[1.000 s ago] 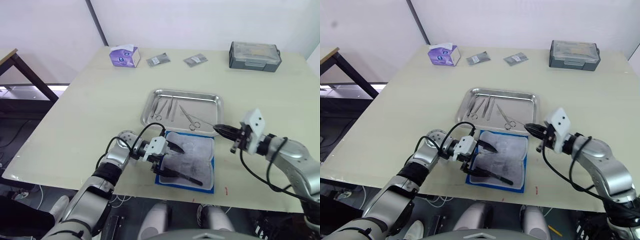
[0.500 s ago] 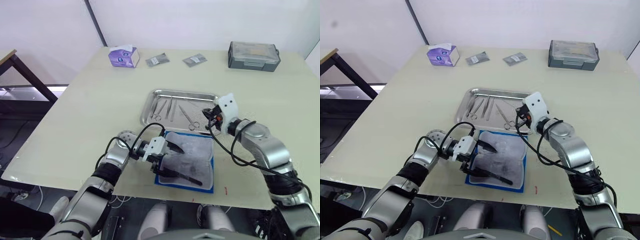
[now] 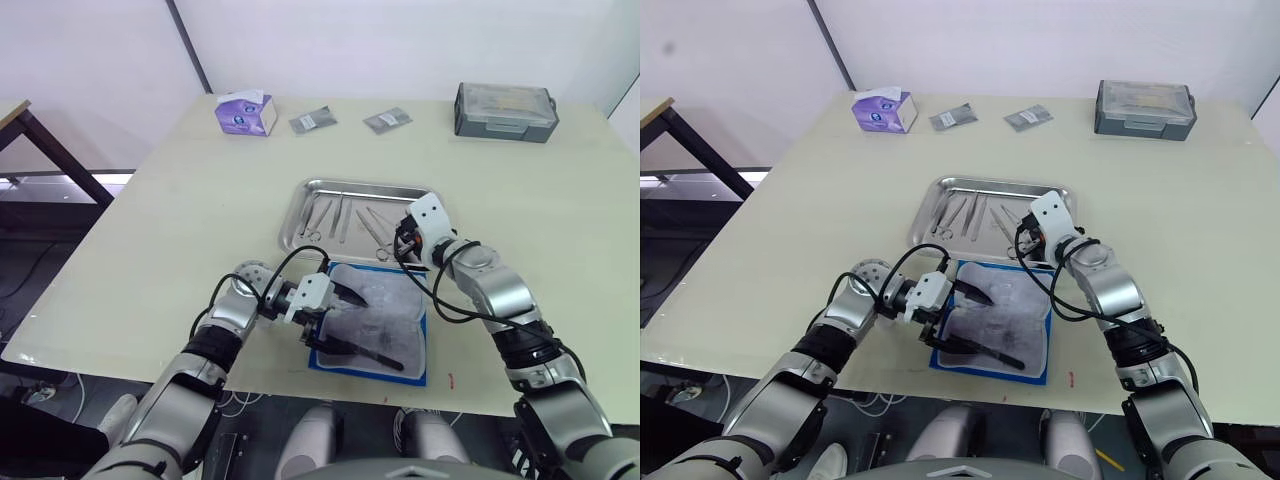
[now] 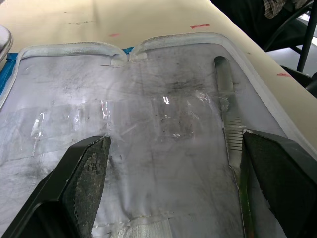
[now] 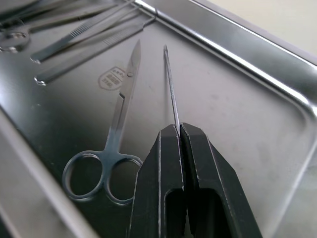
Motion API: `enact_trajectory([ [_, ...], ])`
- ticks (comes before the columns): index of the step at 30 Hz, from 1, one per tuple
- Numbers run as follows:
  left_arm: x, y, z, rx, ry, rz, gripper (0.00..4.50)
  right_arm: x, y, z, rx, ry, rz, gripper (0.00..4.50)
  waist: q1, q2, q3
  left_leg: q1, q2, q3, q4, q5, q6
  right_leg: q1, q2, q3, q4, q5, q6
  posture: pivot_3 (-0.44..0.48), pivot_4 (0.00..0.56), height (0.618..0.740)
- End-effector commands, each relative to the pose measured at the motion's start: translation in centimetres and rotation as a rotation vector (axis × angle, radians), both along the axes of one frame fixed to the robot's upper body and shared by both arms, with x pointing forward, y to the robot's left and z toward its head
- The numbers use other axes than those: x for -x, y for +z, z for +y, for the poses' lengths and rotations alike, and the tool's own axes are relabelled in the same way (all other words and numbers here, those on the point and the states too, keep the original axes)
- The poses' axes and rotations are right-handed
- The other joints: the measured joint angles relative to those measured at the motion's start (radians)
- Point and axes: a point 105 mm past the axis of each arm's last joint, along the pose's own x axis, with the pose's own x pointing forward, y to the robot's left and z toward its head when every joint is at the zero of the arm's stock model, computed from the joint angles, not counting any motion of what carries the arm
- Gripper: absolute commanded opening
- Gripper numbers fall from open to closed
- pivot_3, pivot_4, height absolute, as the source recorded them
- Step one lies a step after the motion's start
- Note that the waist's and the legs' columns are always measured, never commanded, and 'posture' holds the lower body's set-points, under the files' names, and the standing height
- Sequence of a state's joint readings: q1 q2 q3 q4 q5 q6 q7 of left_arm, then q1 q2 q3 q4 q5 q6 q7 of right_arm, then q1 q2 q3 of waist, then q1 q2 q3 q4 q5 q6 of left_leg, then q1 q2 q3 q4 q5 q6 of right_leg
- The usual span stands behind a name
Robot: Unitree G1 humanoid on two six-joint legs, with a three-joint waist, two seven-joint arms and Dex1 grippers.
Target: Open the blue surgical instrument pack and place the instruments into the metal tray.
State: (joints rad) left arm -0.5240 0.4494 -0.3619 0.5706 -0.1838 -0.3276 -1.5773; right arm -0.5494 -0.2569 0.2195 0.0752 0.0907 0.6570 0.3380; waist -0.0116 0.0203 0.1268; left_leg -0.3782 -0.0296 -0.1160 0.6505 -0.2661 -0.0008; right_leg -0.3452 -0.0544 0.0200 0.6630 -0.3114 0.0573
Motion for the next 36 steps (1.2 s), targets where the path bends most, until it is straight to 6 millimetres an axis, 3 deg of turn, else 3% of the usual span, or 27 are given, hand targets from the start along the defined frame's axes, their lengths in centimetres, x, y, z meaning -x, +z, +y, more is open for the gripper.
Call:
enact_trajectory([
  [1,2.6,-4.1,0.4,-0.140,-0.047,0.144,4.50,-0.3,1.4,0.8,-0.020,0.015,-0.052,0.05,0.000,0.000,0.000,0.000,0.000,0.000,0.000,0.000,0.000,0.000,0.000,0.000,0.000,0.000,0.000,0.000,0.150,0.734],
  [6,2.6,-4.1,0.5,-0.140,-0.046,0.143,4.50,-0.1,1.3,1.0,-0.042,0.025,-0.031,0.05,0.000,0.000,0.000,0.000,0.000,0.000,0.000,0.000,0.000,0.000,0.000,0.000,0.000,0.000,0.000,0.000,0.150,0.734],
  [9,2.6,-4.1,0.5,-0.141,-0.047,0.143,4.50,-0.2,1.7,0.7,-0.050,0.014,-0.047,1.34,0.000,0.000,0.000,0.000,0.000,0.000,0.000,0.000,0.000,0.000,0.000,0.000,0.000,0.000,0.000,0.000,0.150,0.734],
  [10,2.6,-4.1,0.5,-0.141,-0.047,0.143,4.50,-0.2,1.8,0.6,-0.055,0.011,-0.051,1.45,0.000,0.000,0.000,0.000,0.000,0.000,0.000,0.000,0.000,0.000,0.000,0.000,0.000,0.000,0.000,0.000,0.150,0.734],
  [11,2.6,-4.1,0.5,-0.141,-0.047,0.143,4.50,-0.2,1.9,0.6,-0.059,0.011,-0.053,1.87,0.000,0.000,0.000,0.000,0.000,0.000,0.000,0.000,0.000,0.000,0.000,0.000,0.000,0.000,0.000,0.000,0.150,0.734],
  [12,2.6,-4.1,0.5,-0.141,-0.048,0.144,4.50,-0.1,2.0,0.5,-0.067,0.011,-0.058,2.56,0.000,0.000,0.000,0.000,0.000,0.000,0.000,0.000,0.000,0.000,0.000,0.000,0.000,0.000,0.000,0.000,0.150,0.734],
  [13,2.6,-4.1,0.5,-0.140,-0.049,0.144,4.50,-0.1,2.2,0.5,-0.073,0.012,-0.063,2.73,0.000,0.000,0.000,0.000,0.000,0.000,0.000,0.000,0.000,0.000,0.000,0.000,0.000,0.000,0.000,0.000,0.150,0.734],
  [14,2.6,-4.1,0.5,-0.140,-0.050,0.144,4.50,-0.1,2.5,0.5,-0.078,0.016,-0.072,3.31,0.000,0.000,0.000,0.000,0.000,0.000,0.000,0.000,0.000,0.000,0.000,0.000,0.000,0.000,0.000,0.000,0.150,0.734],
  [15,2.6,-4.1,0.5,-0.140,-0.050,0.144,4.50,0.0,2.9,0.5,-0.091,0.025,-0.085,3.31,0.000,0.000,0.000,0.000,0.000,0.000,0.000,0.000,0.000,0.000,0.000,0.000,0.000,0.000,0.000,0.000,0.150,0.734],
  [18,2.6,-4.1,0.5,-0.140,-0.049,0.144,4.50,0.8,4.2,0.6,-0.125,0.082,-0.132,4.28,-0.001,0.000,0.000,0.000,0.000,0.000,0.000,0.000,0.000,0.000,0.000,0.000,0.000,0.000,0.000,0.000,0.150,0.734],
  [21,2.7,-4.2,0.5,-0.140,-0.050,0.144,4.50,2.1,4.7,0.6,-0.134,0.163,-0.166,4.28,0.001,0.000,0.000,0.000,0.000,-0.001,0.000,0.000,0.000,0.000,0.000,0.000,0.000,0.000,0.000,0.000,0.150,0.734],
  [25,2.5,-4.1,0.2,-0.136,-0.049,0.142,4.50,5.2,3.9,-0.3,-0.141,0.287,-0.150,4.28,0.000,0.000,0.000,-0.001,0.000,-0.001,0.000,0.000,0.000,0.000,0.000,0.000,-0.001,0.000,0.000,0.000,0.150,0.734],
  [32,2.6,-4.2,0.4,-0.139,-0.055,0.142,4.50,12.8,1.3,-0.8,-0.138,0.555,-0.030,4.28,0.004,-0.001,0.001,-0.001,0.000,-0.001,0.000,0.000,0.000,0.001,0.000,0.001,-0.001,-0.001,0.001,0.000,0.150,0.734],
  [36,2.8,-4.2,0.5,-0.142,-0.058,0.146,4.50,14.8,0.1,-0.7,-0.097,0.629,0.016,4.28,-0.002,-0.003,0.002,-0.001,0.000,0.000,0.000,0.000,0.000,0.001,0.000,0.002,-0.001,-0.001,0.002,0.000,0.150,0.734],
])
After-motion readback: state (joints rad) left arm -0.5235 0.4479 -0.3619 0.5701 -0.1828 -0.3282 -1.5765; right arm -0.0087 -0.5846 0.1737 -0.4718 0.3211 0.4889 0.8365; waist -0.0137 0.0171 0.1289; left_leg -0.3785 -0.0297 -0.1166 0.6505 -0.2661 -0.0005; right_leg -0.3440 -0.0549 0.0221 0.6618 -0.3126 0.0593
